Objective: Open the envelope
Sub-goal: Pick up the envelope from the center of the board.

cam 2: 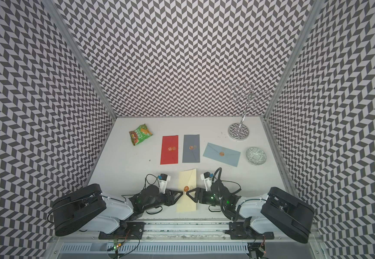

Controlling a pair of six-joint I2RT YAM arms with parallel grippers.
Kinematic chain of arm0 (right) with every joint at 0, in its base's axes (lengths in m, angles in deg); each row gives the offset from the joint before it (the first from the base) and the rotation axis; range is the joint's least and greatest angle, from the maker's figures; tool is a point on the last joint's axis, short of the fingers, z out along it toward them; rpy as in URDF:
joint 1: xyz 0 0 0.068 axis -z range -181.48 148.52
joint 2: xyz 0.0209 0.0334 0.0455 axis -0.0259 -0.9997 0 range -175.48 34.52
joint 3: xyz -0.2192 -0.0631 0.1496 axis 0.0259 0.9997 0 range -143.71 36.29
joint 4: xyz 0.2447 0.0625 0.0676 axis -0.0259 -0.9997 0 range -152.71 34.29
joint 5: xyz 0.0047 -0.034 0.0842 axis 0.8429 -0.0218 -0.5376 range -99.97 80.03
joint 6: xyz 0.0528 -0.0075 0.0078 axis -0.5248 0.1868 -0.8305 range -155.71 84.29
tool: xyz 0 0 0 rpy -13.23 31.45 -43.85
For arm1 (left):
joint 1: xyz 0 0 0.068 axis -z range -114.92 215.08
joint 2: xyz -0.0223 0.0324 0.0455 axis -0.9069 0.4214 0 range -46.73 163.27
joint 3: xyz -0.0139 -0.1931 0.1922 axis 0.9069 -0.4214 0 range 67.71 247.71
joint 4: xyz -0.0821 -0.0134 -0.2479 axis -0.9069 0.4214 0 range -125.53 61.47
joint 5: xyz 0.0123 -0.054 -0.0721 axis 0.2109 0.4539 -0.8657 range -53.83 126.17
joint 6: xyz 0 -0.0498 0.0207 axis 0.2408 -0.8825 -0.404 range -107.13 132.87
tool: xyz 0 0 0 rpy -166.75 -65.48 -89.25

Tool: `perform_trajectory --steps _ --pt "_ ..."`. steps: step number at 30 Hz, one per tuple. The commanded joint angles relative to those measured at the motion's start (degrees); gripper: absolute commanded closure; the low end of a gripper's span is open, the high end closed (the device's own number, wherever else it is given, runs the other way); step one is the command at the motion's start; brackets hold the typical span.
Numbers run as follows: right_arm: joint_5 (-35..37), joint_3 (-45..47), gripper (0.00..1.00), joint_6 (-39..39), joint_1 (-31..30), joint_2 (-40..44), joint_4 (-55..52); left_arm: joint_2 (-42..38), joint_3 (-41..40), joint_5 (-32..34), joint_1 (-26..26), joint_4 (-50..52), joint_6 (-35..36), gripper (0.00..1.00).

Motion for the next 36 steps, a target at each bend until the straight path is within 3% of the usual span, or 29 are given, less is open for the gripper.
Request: perform_trajectory --steps 1,11,36 --pt "-0.71 0.13 0.39 -0.34 -0.51 -1.84 5.16 0.53 -0.31 -0.93 0.31 -1.47 0.48 0.47" --pt "-0.63 -0.18 0.58 -0.48 -0.49 -4.36 4.85 -1.05 -1.26 -0.08 0.31 -1.67 0.38 0.47" --pt "-0.92 0.6 0.82 0.45 -0.5 -4.49 5.78 -2.31 -2.14 -0.16 0.3 -2.94 0.33 0.47"
